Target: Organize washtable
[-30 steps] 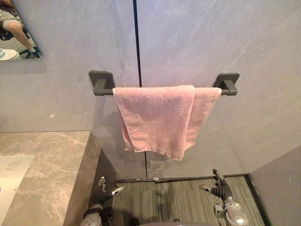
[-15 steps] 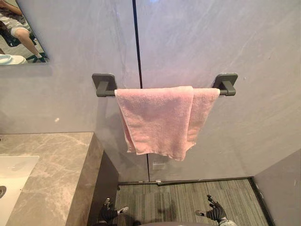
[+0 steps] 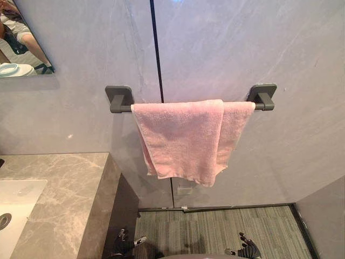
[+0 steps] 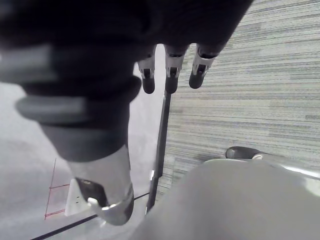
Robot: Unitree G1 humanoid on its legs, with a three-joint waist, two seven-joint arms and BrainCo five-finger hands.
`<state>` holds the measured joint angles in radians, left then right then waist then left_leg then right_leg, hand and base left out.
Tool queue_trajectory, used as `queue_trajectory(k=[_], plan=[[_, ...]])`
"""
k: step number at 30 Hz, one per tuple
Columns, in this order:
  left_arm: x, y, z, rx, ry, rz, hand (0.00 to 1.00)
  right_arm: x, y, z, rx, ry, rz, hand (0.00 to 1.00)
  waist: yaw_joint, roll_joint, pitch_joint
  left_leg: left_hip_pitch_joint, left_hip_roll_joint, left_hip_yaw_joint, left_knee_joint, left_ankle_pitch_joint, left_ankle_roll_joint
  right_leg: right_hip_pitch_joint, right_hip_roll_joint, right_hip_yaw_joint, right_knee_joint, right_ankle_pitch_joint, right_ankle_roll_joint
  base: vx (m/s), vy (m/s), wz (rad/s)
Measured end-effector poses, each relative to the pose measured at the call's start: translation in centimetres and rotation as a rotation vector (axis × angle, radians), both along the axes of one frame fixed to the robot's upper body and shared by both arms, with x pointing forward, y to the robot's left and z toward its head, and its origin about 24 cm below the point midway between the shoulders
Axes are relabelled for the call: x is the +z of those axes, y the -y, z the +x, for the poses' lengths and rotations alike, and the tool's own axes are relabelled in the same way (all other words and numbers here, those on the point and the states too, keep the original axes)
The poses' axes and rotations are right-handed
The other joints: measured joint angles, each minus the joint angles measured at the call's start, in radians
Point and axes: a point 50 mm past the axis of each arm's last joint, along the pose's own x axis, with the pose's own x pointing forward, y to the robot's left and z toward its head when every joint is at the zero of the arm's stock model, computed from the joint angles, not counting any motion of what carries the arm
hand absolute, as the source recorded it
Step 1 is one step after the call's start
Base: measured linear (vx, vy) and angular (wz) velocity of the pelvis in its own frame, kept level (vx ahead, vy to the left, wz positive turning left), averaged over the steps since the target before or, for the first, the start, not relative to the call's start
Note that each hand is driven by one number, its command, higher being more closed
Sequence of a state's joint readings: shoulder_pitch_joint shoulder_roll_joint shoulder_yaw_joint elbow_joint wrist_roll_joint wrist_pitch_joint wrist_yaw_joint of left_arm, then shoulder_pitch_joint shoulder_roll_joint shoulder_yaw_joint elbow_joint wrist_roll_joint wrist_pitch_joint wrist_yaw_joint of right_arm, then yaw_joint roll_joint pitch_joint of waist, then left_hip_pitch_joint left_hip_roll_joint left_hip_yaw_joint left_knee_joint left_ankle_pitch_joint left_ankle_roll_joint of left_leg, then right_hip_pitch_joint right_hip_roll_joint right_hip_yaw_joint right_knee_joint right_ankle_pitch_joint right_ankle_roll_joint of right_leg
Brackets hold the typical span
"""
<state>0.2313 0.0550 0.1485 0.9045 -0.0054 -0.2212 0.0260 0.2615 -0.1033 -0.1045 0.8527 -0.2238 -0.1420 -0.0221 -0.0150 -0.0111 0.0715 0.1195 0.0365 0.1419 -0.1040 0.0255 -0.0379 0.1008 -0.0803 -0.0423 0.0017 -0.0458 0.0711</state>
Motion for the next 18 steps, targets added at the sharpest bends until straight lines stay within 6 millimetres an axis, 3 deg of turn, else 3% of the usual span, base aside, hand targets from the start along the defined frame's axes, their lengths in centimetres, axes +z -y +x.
queue_trajectory(k=[4,6,8,10,13,15,16,18], plan=[[0.0,0.0,0.3,-0.003,0.003,-0.002,0.00,0.0,-0.1,0.4,0.004,0.005,0.000,0.00,0.006,-0.006,0.005,0.003,0.002,0.019,0.000,-0.006,-0.002,-0.007,0.004,0.020,0.007,-0.002,-0.002,-0.01,-0.007,-0.16],[0.1,0.0,0.6,-0.005,0.011,0.000,0.00,0.2,-0.2,1.5,0.015,0.028,0.000,0.00,0.013,-0.011,0.012,0.004,0.014,0.052,0.008,-0.020,-0.008,-0.056,0.009,0.049,0.080,-0.033,-0.004,-0.03,-0.027,-0.41],[0.3,-0.2,1.4,-0.013,0.032,0.006,0.00,0.5,-0.5,2.6,0.021,0.056,0.005,0.00,0.025,-0.022,0.026,-0.019,0.015,0.073,0.066,-0.053,-0.009,-0.111,0.006,0.075,0.181,-0.077,-0.001,-0.03,-0.032,-0.35],[0.6,-0.5,2.3,-0.020,0.058,0.018,0.00,0.7,-1.0,3.4,0.030,0.079,0.017,0.00,0.028,-0.046,0.049,-0.088,0.030,0.075,0.220,-0.132,-0.011,-0.158,-0.006,0.080,0.275,-0.126,0.009,-0.05,-0.040,-0.08],[0.7,-0.2,2.8,-0.046,0.064,0.015,0.00,0.9,-1.1,3.7,0.043,0.092,0.016,0.00,0.028,-0.032,0.059,-0.147,0.060,0.025,0.333,-0.189,-0.004,-0.199,-0.006,0.050,0.375,-0.167,0.011,0.00,-0.037,0.28],[0.8,-0.4,3.3,-0.052,0.066,0.022,0.00,1.1,-1.1,4.0,0.045,0.109,0.016,0.00,0.030,-0.026,0.061,-0.162,0.080,-0.023,0.357,-0.204,-0.021,-0.239,-0.039,0.019,0.495,-0.203,-0.012,0.04,-0.050,0.57],[0.9,-0.5,3.6,-0.054,0.072,0.028,0.00,1.1,-1.1,4.0,0.045,0.110,0.017,0.00,0.031,-0.023,0.061,-0.169,0.098,-0.061,0.379,-0.216,-0.039,-0.247,-0.069,0.026,0.539,-0.220,-0.004,0.06,-0.209,0.78],[1.1,-1.5,3.5,-0.057,0.069,0.056,0.00,1.2,-1.1,4.2,0.049,0.115,0.017,0.00,0.031,-0.023,0.058,-0.196,0.127,-0.132,0.412,-0.228,-0.077,-0.245,-0.104,0.095,0.563,-0.220,-0.005,0.06,-0.344,0.94]])
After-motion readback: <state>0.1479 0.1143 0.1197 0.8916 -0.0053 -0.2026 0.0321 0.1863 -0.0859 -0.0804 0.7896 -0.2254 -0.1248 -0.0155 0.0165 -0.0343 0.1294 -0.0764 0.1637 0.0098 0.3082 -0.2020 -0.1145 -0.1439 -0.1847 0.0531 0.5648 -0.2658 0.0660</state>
